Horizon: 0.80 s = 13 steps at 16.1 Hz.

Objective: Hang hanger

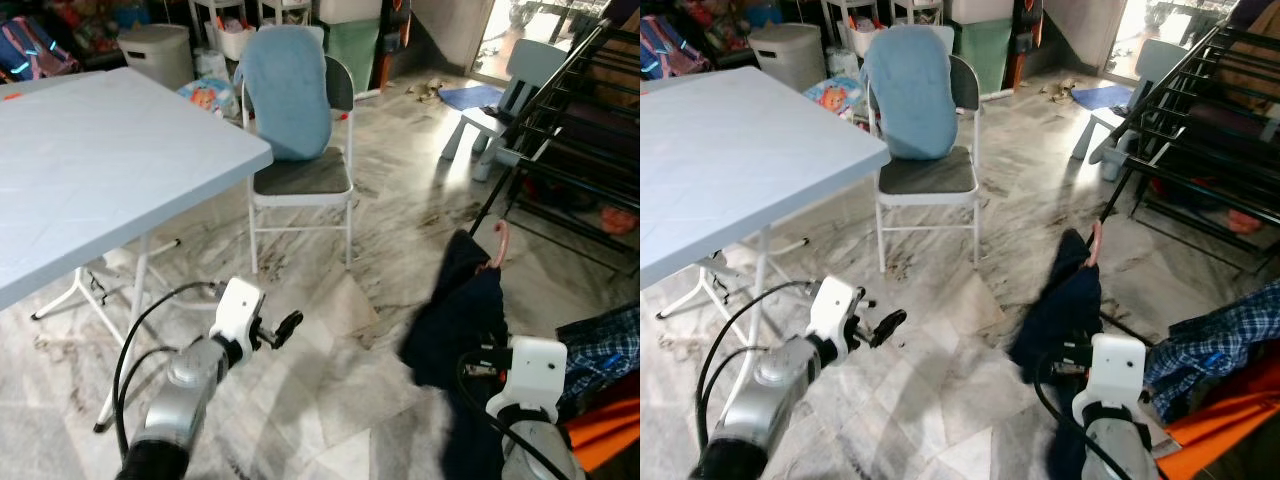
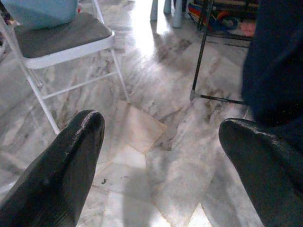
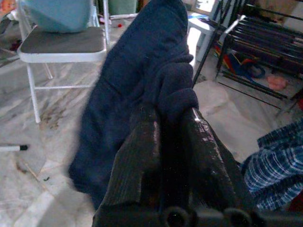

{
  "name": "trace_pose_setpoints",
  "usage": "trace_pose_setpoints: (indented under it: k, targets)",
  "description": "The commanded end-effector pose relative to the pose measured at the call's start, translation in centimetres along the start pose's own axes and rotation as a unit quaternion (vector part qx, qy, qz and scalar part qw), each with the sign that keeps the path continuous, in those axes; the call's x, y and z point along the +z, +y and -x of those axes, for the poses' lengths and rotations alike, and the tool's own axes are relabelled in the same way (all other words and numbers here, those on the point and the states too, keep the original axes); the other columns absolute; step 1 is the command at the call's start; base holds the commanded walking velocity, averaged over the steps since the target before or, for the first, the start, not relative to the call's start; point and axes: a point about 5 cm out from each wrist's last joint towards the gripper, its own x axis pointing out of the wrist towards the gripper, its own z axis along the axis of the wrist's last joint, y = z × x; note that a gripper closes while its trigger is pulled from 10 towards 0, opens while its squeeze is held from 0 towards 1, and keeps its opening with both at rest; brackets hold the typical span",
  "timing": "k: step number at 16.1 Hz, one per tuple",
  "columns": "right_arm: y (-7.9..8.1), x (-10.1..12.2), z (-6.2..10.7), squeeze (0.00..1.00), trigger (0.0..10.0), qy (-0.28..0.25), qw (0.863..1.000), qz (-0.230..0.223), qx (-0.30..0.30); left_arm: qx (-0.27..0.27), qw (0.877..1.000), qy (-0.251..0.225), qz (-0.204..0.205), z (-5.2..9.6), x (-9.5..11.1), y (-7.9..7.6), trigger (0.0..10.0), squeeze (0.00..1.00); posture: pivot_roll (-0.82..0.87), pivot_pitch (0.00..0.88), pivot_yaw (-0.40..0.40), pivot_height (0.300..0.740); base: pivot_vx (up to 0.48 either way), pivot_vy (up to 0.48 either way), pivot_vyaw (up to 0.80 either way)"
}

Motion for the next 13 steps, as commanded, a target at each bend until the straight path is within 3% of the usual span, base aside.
trace_pose_setpoints:
  k: [1, 5, 6, 8, 11, 13]
  targets:
    - [-0.6, 1.3, 0.1, 0.00, 10.0, -0.034, 0.999, 0.002, -0.004, 0.011, 1.000, -0.018, -0.018, 0.3, 0.8, -0.2, 10.0, 0.00, 0.06, 0.000, -0.028, 0.740, 0.000, 0.000, 0.00]
    - [-1.0, 1.2, 0.9, 0.00, 10.0, -0.031, 0.999, -0.001, -0.009, 0.062, 0.994, -0.065, -0.061, 2.0, 2.0, 0.0, 10.0, 0.00, 0.05, 0.000, -0.039, 0.740, 0.000, 0.000, 0.00]
    - [-0.6, 1.3, 1.0, 0.00, 10.0, -0.033, 0.999, -0.005, -0.006, 0.071, 0.988, -0.102, -0.093, 2.0, 3.3, -0.3, 10.0, 0.00, 0.05, 0.000, -0.043, 0.740, 0.000, 0.000, 0.00]
    - [-0.4, 1.3, 0.9, 0.00, 10.0, -0.034, 0.999, -0.008, -0.005, 0.076, 0.985, -0.112, -0.105, 1.8, 3.8, -0.4, 10.0, 0.00, 0.05, 0.000, -0.043, 0.740, 0.000, 0.000, 0.00]
    - [0.1, 1.7, -0.1, 0.00, 10.0, -0.043, 0.999, -0.012, 0.004, 0.057, 0.992, -0.103, -0.054, -1.2, 4.9, 1.1, 10.0, 0.00, 0.06, 0.000, -0.061, 0.740, 0.000, 0.000, 0.00]
    - [0.2, 1.8, -0.5, 0.00, 10.0, -0.047, 0.999, -0.010, 0.008, 0.060, 0.990, -0.108, -0.072, -2.1, 5.5, 1.6, 10.0, 0.00, 0.06, 0.000, -0.067, 0.740, 0.000, 0.000, 0.00]
